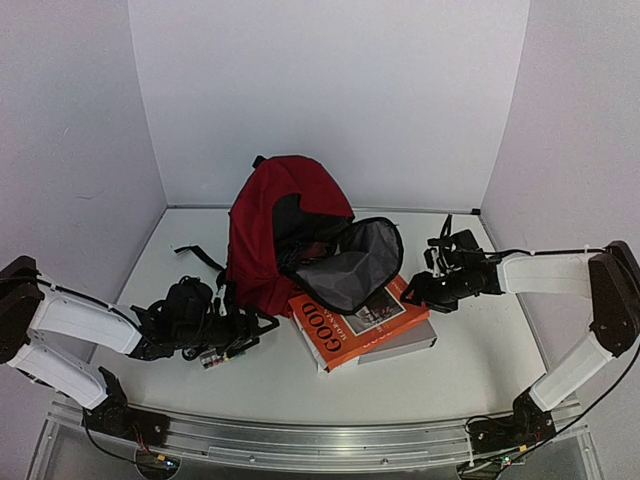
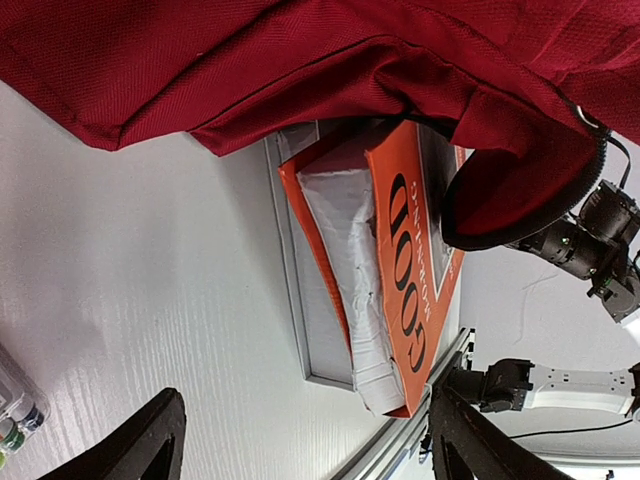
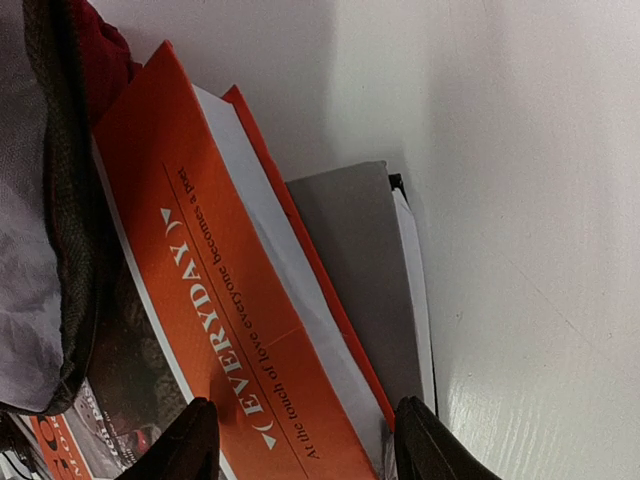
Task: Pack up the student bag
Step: Pick up the book from the center of the board.
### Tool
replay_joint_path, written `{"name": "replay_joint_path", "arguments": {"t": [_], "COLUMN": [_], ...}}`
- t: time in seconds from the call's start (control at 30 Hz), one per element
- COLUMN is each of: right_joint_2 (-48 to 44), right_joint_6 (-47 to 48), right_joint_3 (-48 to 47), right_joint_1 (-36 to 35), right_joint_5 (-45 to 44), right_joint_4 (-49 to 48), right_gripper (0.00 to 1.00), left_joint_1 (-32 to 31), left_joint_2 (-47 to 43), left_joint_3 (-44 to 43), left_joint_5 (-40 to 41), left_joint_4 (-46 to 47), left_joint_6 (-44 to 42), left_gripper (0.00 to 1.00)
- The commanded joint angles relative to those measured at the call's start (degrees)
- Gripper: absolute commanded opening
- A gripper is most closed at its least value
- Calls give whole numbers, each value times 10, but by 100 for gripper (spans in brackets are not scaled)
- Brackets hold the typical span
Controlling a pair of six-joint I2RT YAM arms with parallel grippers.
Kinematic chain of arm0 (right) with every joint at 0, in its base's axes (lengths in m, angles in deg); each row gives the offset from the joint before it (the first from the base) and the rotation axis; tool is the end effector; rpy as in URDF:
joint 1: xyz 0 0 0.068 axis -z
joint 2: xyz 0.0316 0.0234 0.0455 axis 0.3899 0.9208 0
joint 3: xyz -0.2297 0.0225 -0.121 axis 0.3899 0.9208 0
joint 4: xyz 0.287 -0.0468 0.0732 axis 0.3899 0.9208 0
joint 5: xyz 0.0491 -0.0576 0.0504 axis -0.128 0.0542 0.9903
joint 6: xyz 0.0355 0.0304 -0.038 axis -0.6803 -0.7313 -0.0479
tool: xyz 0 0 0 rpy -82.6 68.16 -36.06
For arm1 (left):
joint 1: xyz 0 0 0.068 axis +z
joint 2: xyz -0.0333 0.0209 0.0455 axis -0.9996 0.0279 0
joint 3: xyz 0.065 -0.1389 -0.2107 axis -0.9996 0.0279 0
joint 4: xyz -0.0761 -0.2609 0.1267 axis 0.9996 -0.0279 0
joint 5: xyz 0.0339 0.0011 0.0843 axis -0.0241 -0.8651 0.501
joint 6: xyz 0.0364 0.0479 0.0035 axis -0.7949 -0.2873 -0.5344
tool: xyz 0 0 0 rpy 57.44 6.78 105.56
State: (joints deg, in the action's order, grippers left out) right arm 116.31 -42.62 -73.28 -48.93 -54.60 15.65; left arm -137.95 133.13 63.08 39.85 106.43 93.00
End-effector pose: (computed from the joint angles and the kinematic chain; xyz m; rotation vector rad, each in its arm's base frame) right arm 0.3003 0.1593 0.1348 -0.0670 2.5575 0.7214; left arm 0.1739 -0.2183 0.1039 -0.1718 2.4111 -1.3113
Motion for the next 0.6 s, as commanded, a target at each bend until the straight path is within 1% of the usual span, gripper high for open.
{"name": "replay_joint_path", "arguments": {"t": [0.0,0.17,0.3,0.43,0.57], "right_joint_2": [-11,-37,-37,-27,-16], "right_joint_6": [22,11,-5,-32,-44], "right_joint_3": [6,14,11,11,11], "right_joint_1": [-10,-56,-101,-111,-116], "right_joint_5": [48,74,66,42,39], "right_joint_4": [-11,-14,-18,-19,-28], "right_gripper": [55,52,52,50,49], "left_joint_1": [-5,-6,-6,-6,-6], "left_joint_2": [22,47,78,82,66], "left_joint_3": [-24,-27,-29,-18,1], "left_joint_5": [-1,-10,-27,-23,-10], "left_joint_4": [70,83,109,106,88], "left_joint_6": [14,14,20,33,45], "left_gripper": [83,85,87,89,91]}}
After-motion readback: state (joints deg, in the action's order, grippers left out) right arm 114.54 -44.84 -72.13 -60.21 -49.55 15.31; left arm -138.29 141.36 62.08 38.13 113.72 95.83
